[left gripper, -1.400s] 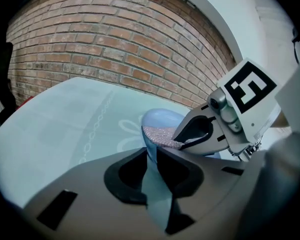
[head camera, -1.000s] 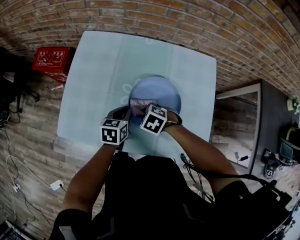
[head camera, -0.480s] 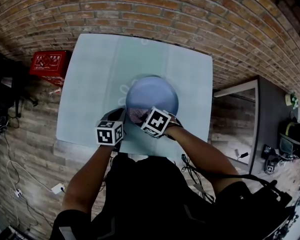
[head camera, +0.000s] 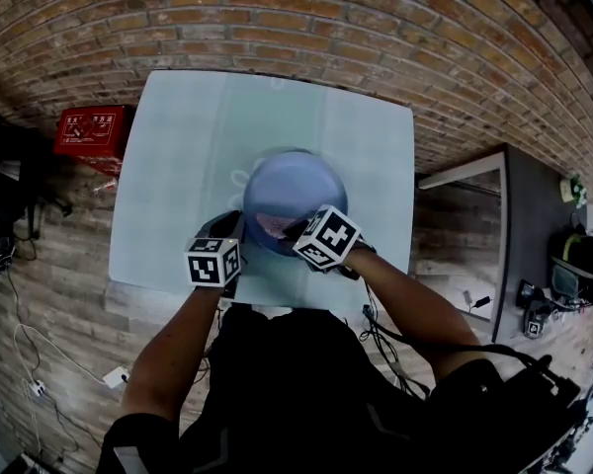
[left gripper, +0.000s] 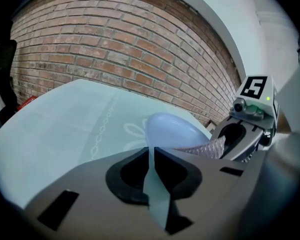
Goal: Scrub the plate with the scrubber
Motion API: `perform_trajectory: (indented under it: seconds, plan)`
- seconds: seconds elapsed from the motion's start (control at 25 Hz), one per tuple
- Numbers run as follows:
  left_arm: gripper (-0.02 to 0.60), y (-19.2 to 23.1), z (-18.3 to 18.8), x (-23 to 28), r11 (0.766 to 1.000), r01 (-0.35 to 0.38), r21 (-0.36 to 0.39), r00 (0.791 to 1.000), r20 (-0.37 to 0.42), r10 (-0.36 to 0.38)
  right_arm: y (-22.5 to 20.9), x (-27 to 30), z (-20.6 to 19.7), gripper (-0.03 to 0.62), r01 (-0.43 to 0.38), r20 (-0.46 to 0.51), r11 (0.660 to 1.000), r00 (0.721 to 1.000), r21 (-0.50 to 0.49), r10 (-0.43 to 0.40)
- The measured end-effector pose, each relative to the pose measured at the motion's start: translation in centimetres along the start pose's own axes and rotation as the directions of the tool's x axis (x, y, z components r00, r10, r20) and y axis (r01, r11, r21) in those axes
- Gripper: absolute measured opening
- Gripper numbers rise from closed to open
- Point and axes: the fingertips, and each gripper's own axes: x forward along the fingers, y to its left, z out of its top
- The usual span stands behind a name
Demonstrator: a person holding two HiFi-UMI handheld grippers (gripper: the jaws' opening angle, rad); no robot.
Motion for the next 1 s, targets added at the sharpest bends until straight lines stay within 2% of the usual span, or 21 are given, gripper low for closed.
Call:
perform_trajectory:
  seconds: [0.12, 0.24, 0.32, 0.4, 0.48, 0.52, 0.72, 0.76, 0.84, 0.92, 0.96, 1.0]
  plan:
    - [0.040, 0.0, 0.2, 0.2, 1.000, 0.002, -0.007, 1.000, 0.012, -0.002, -1.6, -2.0, 1.0, 0.066, 0.035, 0.061, 0.999, 0.997, 0.014, -0.036]
    - [0.065, -0.1, 0.3, 0.4, 1.000, 0.003, -0.025, 1.000, 0.021, -0.002, -3.9, -4.3, 2.8, 0.064, 0.114, 0.123, 0.993, 0.986, -0.008, -0.112]
    - [0.088, -0.5, 0.2, 0.6, 1.000, 0.010, -0.007, 1.000, 0.006, -0.010, -5.3, -5.6, 3.8, 0.063, 0.185, 0.143, 0.981, 0.974, -0.064, -0.175]
    - [0.097, -0.9, 0.1, 0.9, 1.000, 0.019, 0.015, 1.000, -0.009, -0.019, -6.6, -6.0, 4.3, 0.063, 0.261, 0.143, 0.952, 0.960, -0.159, -0.239]
    - [0.097, -1.0, 0.0, 1.0, 0.999, 0.025, 0.024, 0.999, -0.022, -0.024, -7.6, -5.9, 4.7, 0.063, 0.336, 0.137, 0.899, 0.941, -0.281, -0.309]
    - [0.096, -1.0, -0.2, 1.1, 0.999, 0.023, 0.027, 0.999, -0.030, -0.022, -8.0, -5.8, 4.9, 0.063, 0.371, 0.138, 0.861, 0.929, -0.347, -0.345]
    - [0.094, -0.9, -0.4, 1.4, 1.000, -0.001, 0.018, 0.999, -0.049, 0.002, -9.8, -4.5, 5.3, 0.063, 0.477, 0.184, 0.618, 0.859, -0.625, -0.478]
    - [0.094, -1.0, -0.4, 1.5, 1.000, -0.007, 0.022, 0.999, -0.053, 0.009, -10.1, -4.2, 5.2, 0.063, 0.479, 0.188, 0.584, 0.852, -0.656, -0.488]
    - [0.094, -0.9, -0.3, 1.7, 1.000, -0.017, 0.023, 0.998, -0.054, 0.018, -10.4, -3.4, 4.7, 0.063, 0.460, 0.174, 0.549, 0.852, -0.698, -0.493]
    - [0.092, -0.8, -0.3, 1.7, 1.000, -0.021, 0.014, 0.998, -0.052, 0.022, -10.7, -2.4, 3.8, 0.063, 0.423, 0.131, 0.529, 0.855, -0.735, -0.501]
    - [0.091, -0.8, -0.4, 1.7, 1.000, -0.022, 0.010, 0.998, -0.052, 0.023, -11.0, -1.8, 3.2, 0.063, 0.406, 0.107, 0.533, 0.857, -0.742, -0.504]
    - [0.089, -0.8, -0.4, 1.6, 1.000, -0.023, 0.007, 0.998, -0.051, 0.024, -11.3, -1.5, 2.7, 0.063, 0.397, 0.087, 0.554, 0.861, -0.732, -0.502]
